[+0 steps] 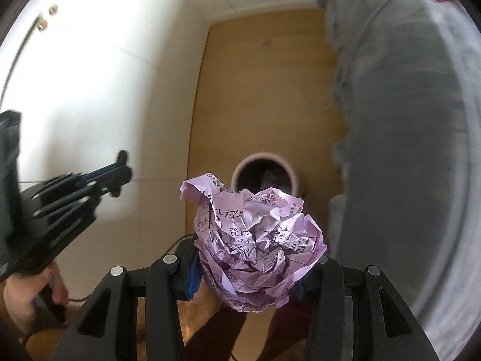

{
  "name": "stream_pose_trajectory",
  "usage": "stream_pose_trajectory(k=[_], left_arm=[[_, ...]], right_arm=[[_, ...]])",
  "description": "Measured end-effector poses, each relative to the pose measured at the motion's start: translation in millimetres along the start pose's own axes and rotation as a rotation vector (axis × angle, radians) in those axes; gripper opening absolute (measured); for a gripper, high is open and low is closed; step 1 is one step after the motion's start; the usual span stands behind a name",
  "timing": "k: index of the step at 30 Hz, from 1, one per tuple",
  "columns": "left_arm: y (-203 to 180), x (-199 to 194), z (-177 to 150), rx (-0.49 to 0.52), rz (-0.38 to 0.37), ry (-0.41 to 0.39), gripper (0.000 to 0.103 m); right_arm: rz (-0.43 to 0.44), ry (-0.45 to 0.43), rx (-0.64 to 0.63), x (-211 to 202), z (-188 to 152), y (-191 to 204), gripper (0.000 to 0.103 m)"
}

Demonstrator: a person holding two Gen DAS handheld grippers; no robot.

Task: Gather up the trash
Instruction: 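Carry both items over the pink bin and open both grippers to drop them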

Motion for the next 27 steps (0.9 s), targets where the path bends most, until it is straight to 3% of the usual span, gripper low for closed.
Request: stream_pose_trajectory(k=[4,12,17,23,27], left_arm=[[5.2,7.3,-10.1,-0.031,-0.012,0.002,0.008],[20.9,24.4,-21.2,-0.047,-0.010,0.021,0.008],[25.5,33.3,-21.7,-0.061,-0.024,0.032,0.008],[26.4,40.4,-23.3,-0.054,-0.032,0.049,0.008],[21.7,50.3,-23.0,-0.053,-0.054,0.062,0.008]], right_arm=[[-0.013,0.070,0.001,41.9,-2.0,11.0,0.045],[-0.012,0.106,-0.053,85.2,-0.6,26.6,0.049],[-0.038,0.088,-0.041,94.5,7.1,20.2,0.068],[-0.021,0.130,-0.058,100.3,1.1,26.0,0.069],[-0.023,0.119,-0.021,82.8,-8.9,17.4,0.069]])
Point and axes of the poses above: each gripper's, at about its wrist camera, not at the fingertips, and x roughly the way its jaws point, y to its left, z to its top, the point moved 8 cm from there along x, roughly the way its jaws point, and after that the axes turned 10 degrees about -y, right-handed, at the moved point
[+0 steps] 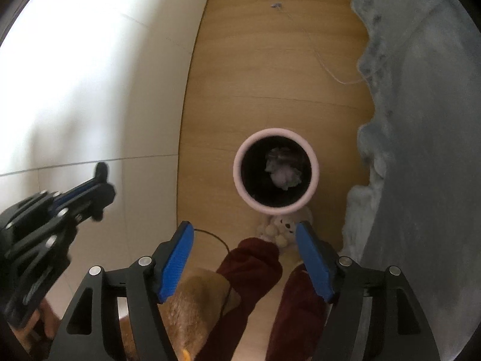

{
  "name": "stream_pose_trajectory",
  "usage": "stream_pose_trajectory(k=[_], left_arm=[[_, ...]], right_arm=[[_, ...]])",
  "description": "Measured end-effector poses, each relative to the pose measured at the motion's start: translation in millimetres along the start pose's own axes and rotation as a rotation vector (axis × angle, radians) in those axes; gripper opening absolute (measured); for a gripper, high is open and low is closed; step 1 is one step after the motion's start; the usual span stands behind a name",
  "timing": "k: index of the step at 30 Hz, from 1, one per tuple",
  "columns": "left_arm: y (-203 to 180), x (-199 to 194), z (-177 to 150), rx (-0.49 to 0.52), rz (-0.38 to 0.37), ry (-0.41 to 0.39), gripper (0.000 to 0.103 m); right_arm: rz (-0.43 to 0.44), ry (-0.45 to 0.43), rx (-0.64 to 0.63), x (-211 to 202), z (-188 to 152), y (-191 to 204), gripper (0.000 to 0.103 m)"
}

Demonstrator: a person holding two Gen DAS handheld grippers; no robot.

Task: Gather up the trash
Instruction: 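Carry both items over the pink bin and open both grippers to drop them, then swing both tools back over the bed toward the remaining trash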

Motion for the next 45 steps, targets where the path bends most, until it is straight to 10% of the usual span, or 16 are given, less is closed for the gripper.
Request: stream_pose_trajectory(k=[15,18,20,22,36,45], left_arm=[[-53.5,51.6,-2.4,0.118,-0.018,0.066,0.010],[-54.3,53.9,-1.7,0.130,0.015,0.072,0.037],[-51.5,54.8,-0.5,0.139,0.055,0.065,0.081],[-49.3,53.2,2.3,0.140,0.077,0.044,0.093],[-57.0,47.4,7.0,0.160,0.074,0.060,0.097],[-135.3,-36.5,71.4,0.339,-0.030,-0.110,0.097]], right_arm=[[-0.040,-0.062,0.159,-73.1,-38.1,-52.5,0.070],[-0.032,-0.076,0.180,-79.1,-39.9,-56.3,0.070],[-0.030,-0.082,0.186,-78.6,-38.7,-56.4,0.070],[-0.029,-0.087,0.182,-81.1,-39.0,-55.7,0.070],[-0.020,-0.120,0.180,-91.9,-40.7,-57.7,0.070],[-0.020,-0.261,0.276,-157.2,-34.0,-82.5,0.070]])
Point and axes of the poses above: each gripper's, at about its wrist camera, not at the fingertips, and x roughly the way its jaws point, y to its left, z to its top, the point moved 8 cm from there along x, roughly the way its jaws point, and after that the axes turned 10 degrees about -y, right-handed, at the moved point
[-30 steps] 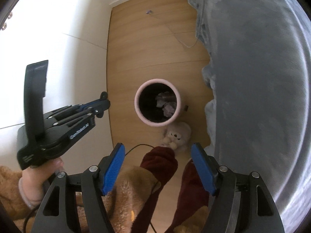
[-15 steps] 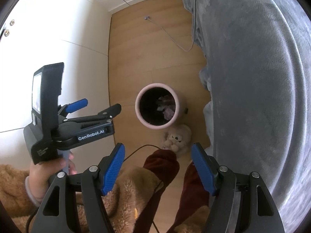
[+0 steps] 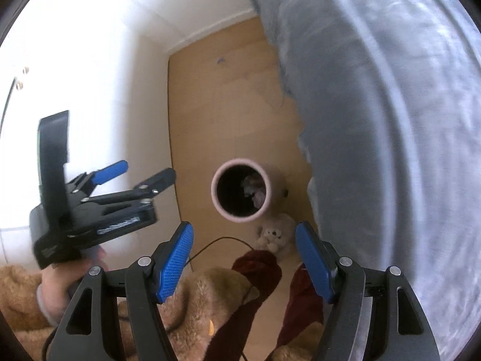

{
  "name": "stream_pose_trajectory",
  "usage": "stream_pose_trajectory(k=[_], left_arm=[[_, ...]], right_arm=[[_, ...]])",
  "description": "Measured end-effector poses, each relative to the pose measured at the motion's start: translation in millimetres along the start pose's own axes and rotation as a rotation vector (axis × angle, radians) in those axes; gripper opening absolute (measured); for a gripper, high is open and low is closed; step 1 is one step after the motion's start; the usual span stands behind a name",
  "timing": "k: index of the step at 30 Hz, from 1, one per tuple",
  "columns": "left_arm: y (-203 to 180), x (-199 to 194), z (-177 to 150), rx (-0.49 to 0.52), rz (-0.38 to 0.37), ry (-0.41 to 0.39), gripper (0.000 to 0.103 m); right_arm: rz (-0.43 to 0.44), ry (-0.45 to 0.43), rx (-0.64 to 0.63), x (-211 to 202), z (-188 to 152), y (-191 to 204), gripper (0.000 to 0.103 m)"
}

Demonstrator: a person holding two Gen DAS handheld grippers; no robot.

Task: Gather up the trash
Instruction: 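Swing both tools back over the bed toward the remaining trash, then grasp the clear candy wrapper with the right gripper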

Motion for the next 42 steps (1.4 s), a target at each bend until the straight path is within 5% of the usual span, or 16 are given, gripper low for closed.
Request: stream_pose_trajectory(k=[4,10,17,23,26,32,39,42], left_arm=[[-72.1,-27.7,54.3,0.155,-0.084,-0.077,0.097],[-213.1,-49.6,99.1,0.391,-0.227,-0.102,0.097],[-377.2,-58.4,91.7,0.634,-0.364,-0.090,0.097],[-487.5,-49.9,66.1,0.843,-0.408,-0.074,0.097],[-520.0,-51.5,52.4,0.906,-0.421,-0.079,0.097],[-557.6,-39.7,30.9,0.955,-0.424,-0.057,0.097],[-573.2,-17.6,21.2,0.968,-0.377,-0.020,0.097],[-577.7,-10.9,18.0,0.969,-0.368,-0.008,0.097]], right_arm=[[-0.024,-0.098,0.105,-49.1,13.5,-36.5,0.070],[-0.126,-0.280,0.375,-143.7,8.0,-144.9,0.070],[-0.294,-0.408,0.736,-227.8,-56.2,-277.5,0.071],[-0.433,-0.511,1.021,-286.1,-135.3,-385.9,0.075],[-0.475,-0.509,1.094,-290.9,-159.1,-431.2,0.075],[-0.428,-0.516,1.222,-277.7,-190.1,-500.5,0.075],[-0.371,-0.466,1.265,-233.3,-188.0,-542.6,0.074],[-0.363,-0.447,1.279,-216.6,-192.0,-551.2,0.064]])
Point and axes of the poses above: each gripper's, at about its wrist camera, not at the fingertips, and x roughly the way its jaws point, y to its left, z to its top, the point moved 8 cm from there along x, roughly the way its jaws point, and after that the axes turned 10 degrees about -y, right-handed, at the moved point
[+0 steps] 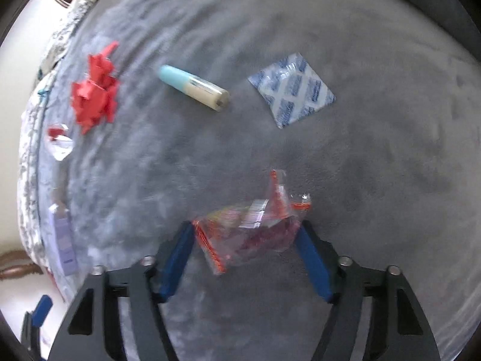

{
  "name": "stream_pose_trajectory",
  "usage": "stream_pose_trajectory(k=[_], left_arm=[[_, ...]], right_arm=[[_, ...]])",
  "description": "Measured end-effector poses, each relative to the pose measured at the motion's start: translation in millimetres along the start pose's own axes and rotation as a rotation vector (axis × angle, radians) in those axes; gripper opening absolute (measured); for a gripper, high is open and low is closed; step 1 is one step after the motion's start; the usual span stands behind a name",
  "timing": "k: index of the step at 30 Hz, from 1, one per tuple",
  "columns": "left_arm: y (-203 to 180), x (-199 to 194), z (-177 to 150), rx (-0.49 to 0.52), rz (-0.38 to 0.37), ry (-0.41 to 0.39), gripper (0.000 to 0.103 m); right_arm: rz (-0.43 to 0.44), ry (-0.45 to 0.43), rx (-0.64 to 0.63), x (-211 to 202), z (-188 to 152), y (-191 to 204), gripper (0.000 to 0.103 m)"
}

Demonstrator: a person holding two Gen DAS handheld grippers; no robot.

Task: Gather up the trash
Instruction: 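Grasp the clear candy wrapper with the right gripper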

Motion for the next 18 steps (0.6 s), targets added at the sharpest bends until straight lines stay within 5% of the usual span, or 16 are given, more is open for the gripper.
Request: stream_pose_trajectory(k=[2,5,12,18], left_arm=[[-3.6,6.1,0.0,0.005,-0.002,0.011,0.097],[-12.5,12.9,2.5,0.020,-0.010,0.017,0.097],[-49.8,23.4,30.0,0.076,-0.075,-0.008,0.097],[-91.2,49.4,84.5,-0.010,-0.168,-0.006,0.097]], right_arm=[[0.001,-0.029,-0.033,-2.7,0.6,1.1,0.054],[0.055,-0.052,-0.040,-7.4,1.6,-0.9,0.015],[0.131,-0.081,-0.086,-31.0,6.6,-2.4,0.012],[0.166,-0.087,-0.100,-57.0,6.4,-15.2,0.012]])
Point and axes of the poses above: each gripper's, at about its wrist camera, not at the fingertips, and x roughly the way its jaws point, y to its left, z to its top, the point moved 8 cm from there along x, roughly the way its jaws point, and after that the axes turned 10 degrees about -y, right-handed, at the moved point
